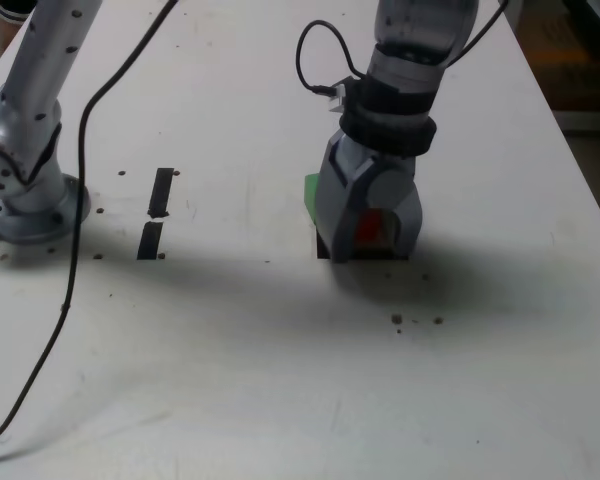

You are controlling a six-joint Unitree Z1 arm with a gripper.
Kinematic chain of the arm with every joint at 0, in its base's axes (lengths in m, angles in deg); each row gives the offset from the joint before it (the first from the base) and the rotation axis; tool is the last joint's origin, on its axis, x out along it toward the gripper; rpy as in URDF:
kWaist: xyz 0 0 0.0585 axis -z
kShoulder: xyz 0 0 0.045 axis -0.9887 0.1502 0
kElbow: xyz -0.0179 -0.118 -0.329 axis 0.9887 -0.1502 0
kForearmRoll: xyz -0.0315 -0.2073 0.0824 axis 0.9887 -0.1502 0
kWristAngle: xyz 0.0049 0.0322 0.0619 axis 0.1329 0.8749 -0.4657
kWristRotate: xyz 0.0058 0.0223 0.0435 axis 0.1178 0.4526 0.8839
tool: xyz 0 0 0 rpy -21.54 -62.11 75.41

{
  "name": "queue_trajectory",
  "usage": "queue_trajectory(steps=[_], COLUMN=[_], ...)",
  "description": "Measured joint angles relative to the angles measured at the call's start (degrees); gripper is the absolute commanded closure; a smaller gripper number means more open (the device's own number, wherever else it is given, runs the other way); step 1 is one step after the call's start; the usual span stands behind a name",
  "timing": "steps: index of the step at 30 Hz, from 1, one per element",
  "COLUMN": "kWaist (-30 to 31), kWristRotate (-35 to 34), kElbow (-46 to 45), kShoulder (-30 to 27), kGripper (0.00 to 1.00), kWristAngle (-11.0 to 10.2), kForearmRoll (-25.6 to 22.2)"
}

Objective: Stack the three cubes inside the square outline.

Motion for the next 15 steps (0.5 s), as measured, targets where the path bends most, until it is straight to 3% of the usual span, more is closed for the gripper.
queue_trajectory(steps=[5,15], kWaist=[-1.44,-6.55], kWristRotate=[0.61,2.06], kElbow=[-1.76,-3.34], kShoulder=[-1.58,-5.71], kGripper=[0.75,0.75], kWristAngle=[-2.37,-10.69], kForearmRoll=[0.74,0.77])
